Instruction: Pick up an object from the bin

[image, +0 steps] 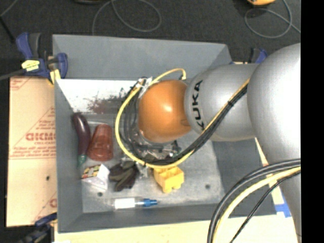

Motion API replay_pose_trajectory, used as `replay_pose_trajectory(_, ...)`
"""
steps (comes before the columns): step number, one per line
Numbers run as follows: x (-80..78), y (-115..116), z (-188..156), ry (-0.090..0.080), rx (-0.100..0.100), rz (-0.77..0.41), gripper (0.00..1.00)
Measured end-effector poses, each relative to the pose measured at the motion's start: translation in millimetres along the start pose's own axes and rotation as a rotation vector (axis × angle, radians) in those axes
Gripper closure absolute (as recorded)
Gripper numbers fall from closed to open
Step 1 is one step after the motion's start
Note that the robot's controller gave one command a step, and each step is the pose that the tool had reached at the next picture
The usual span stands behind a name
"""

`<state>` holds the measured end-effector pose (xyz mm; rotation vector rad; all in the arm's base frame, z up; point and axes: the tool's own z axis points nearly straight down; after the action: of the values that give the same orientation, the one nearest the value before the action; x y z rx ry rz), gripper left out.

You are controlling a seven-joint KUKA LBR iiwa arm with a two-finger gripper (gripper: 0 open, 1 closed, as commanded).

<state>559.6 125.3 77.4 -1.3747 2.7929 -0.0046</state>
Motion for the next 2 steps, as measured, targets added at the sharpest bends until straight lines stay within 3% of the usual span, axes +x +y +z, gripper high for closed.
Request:
replay_pose_trajectory(1,-3.2,13.0,-94.9,-0.003,0.000,-0.019,1.00)
replay_pose_trajectory(2,-3.2,13.1,-94.9,-0.003,0.000,-0.017,1.00)
